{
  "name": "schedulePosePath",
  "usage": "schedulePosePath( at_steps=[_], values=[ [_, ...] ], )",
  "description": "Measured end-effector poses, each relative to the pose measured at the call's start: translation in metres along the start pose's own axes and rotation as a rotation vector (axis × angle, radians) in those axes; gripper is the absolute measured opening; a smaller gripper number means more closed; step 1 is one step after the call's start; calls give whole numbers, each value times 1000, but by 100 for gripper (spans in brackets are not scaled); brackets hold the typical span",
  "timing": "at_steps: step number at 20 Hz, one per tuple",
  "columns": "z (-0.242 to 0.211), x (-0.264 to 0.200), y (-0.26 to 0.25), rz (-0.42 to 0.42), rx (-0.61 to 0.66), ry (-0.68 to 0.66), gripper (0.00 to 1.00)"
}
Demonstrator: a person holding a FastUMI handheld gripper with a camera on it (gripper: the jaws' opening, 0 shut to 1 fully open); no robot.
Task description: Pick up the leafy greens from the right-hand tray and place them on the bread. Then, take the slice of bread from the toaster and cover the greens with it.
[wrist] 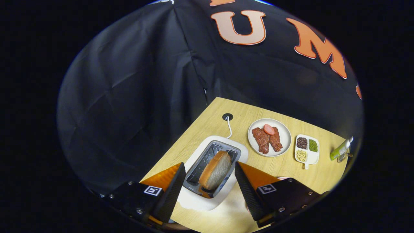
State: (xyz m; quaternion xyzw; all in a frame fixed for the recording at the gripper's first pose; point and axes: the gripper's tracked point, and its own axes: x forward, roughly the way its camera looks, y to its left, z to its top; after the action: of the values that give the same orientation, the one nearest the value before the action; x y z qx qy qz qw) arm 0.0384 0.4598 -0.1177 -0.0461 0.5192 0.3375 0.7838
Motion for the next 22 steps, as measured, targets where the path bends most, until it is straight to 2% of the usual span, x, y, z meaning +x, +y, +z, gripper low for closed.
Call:
schedulePosePath(
  at_steps=[4, 8, 9, 13, 17, 22],
  values=[
    [-7, 21, -4, -46, 27, 60, 80],
    [-18, 33, -7, -57, 62, 123, 62],
    [-22, 34, -10, -60, 68, 141, 52],
    [-30, 36, -12, -1, 117, 154, 27],
    [-25, 24, -20, 70, 217, 123, 14],
    [-8, -10, -26, 139, 259, 12, 10]
  ],
)
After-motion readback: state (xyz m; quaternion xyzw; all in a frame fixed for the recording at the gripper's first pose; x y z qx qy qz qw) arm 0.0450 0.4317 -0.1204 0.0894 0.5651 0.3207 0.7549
